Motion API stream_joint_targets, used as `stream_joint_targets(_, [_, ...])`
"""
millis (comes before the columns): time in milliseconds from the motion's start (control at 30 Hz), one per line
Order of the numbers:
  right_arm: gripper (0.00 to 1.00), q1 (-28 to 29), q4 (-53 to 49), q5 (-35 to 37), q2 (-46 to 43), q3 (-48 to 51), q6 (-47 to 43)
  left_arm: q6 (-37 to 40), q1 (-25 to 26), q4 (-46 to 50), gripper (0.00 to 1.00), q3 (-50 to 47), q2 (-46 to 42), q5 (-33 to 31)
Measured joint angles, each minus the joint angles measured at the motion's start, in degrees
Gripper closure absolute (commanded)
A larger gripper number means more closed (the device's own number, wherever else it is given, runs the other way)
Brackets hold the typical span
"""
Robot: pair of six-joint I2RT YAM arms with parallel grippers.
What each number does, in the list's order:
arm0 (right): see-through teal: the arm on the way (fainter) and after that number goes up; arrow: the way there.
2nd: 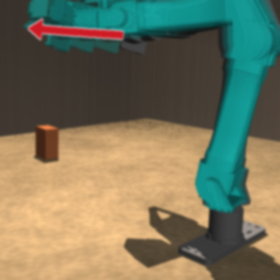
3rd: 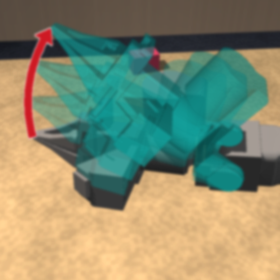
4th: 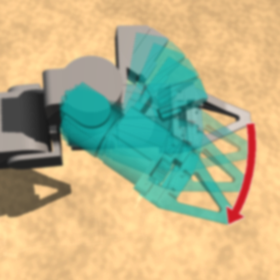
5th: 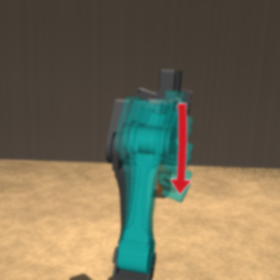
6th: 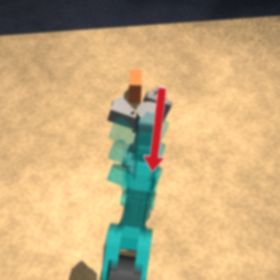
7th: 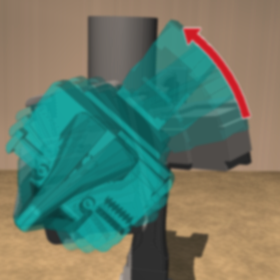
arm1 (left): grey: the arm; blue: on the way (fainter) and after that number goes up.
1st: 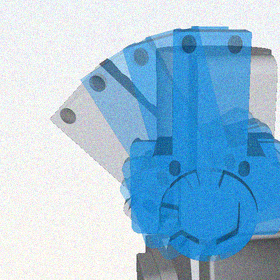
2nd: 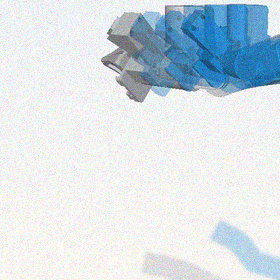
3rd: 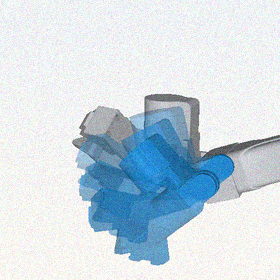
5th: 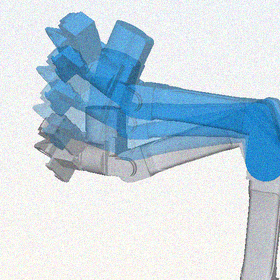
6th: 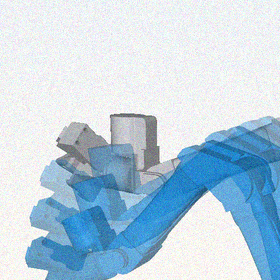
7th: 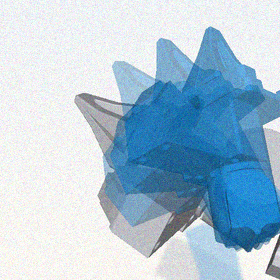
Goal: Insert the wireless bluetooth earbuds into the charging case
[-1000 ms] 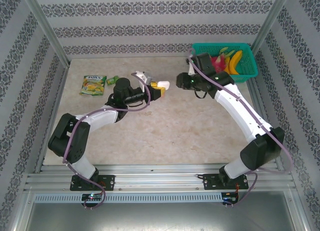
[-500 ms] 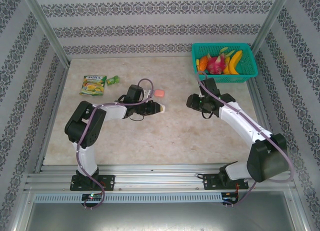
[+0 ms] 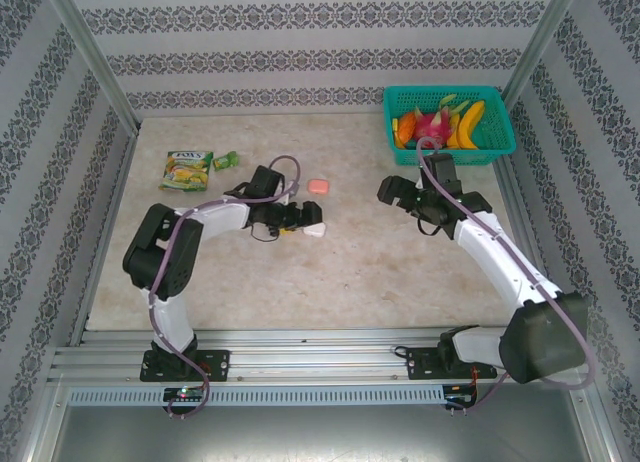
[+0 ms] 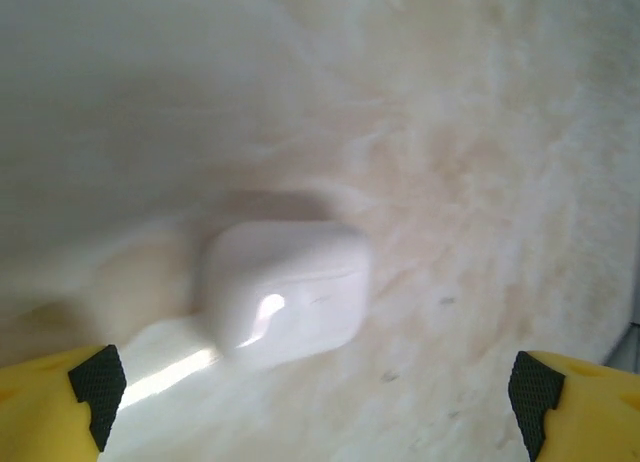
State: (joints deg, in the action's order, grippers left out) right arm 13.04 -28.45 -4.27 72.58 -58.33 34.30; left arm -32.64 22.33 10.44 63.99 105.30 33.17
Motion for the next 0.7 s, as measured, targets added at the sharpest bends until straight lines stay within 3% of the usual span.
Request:
stream_joint_targets(200, [0.02, -1.4, 0.5, 4.5, -3.6, 0.3, -3.5, 7.7, -8.7, 7.6, 0.0, -3.7, -17.9, -15.2])
stream_joint_targets(400, [0.02, -1.6, 15.7, 15.8, -6.5, 14.1, -12.0, 23.6, -9.8, -11.8, 0.0, -26.4, -41.7, -34.8])
stream_joint_targets(567, [0.02, -2.9, 31.8, 21.4, -4.0, 26.3, -19.8, 31.2, -12.2, -24.7, 0.0, -37.2, -37.9, -42.6])
stream_joint_targets(700, [0.02, -4.6, 44.2, 23.0, -0.9, 29.6, -27.3, 34.2, -13.5, -35.0, 0.0, -41.5, -32.9, -44.2])
